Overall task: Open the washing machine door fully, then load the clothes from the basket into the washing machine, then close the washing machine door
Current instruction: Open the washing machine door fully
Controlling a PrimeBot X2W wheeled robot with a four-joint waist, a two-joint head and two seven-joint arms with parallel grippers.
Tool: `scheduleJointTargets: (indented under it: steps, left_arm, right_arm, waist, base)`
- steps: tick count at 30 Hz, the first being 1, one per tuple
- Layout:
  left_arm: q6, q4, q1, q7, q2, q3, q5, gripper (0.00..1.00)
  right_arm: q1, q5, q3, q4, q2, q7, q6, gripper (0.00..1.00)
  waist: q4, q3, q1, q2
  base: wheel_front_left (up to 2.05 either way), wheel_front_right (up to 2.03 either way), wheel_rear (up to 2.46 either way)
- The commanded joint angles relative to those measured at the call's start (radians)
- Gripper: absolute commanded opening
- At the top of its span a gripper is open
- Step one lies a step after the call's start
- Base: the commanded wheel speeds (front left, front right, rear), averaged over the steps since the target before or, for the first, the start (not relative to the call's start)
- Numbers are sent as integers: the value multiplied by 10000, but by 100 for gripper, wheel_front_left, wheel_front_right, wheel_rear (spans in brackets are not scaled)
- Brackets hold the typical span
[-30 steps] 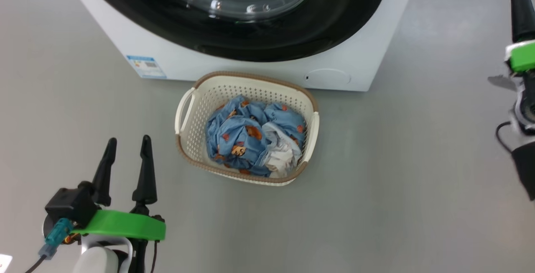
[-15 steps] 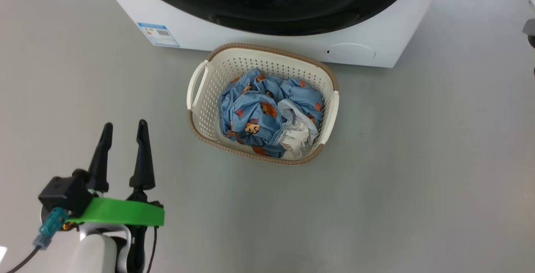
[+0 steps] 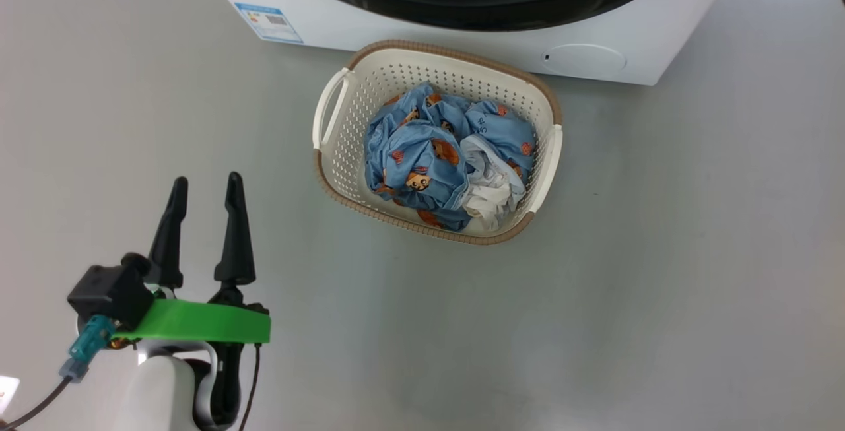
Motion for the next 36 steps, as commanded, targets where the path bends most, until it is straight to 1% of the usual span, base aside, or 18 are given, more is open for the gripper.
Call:
scheduleJointTargets:
  steps: [1, 4, 11, 22, 28, 32, 36]
  left_arm:
    - [-65, -152, -132, -64, 178, 364, 103, 100]
    - [-93, -136, -149, -64, 123, 374, 125, 100]
    - [-135, -152, -235, -64, 31, 442, 155, 100]
    - [-152, -89, -301, -64, -52, 446, 61, 100]
    - [-153, -25, -247, -64, -65, 530, 100, 100]
    - [-154, -5, -153, -64, -68, 543, 178, 100]
    - [-154, 31, 28, -64, -59, 616, 278, 100]
  right_arm:
    - [-350, -34, 113, -147, 6, 181, 46, 0]
    - [-660, -207, 347, 96, 16, 435, 46, 0]
    - [-1542, -421, 550, 487, 131, 587, 46, 0]
    - [-2198, -716, 912, 995, 324, 834, 46, 0]
    - [-2016, -696, 1081, 1275, 497, 1125, 46, 0]
    - [-1465, -539, 1142, 1343, 600, 1462, 46, 0]
    - [-833, -346, 1191, 1147, 730, 1826, 46, 0]
  waist:
    - [99, 105, 0, -1]
    - [170, 185, 0, -1]
    - [391, 459, 0, -1]
    - [644, 695, 0, -1]
    - [569, 409, 0, -1]
    - [463, 37, 0, -1]
    - [311, -297, 0, -1]
  base:
    - [0, 0, 0]
    - [0, 0, 0]
    - [0, 0, 0]
    - [0, 0, 0]
    - [0, 0, 0]
    - [0, 0, 0]
    - [0, 0, 0]
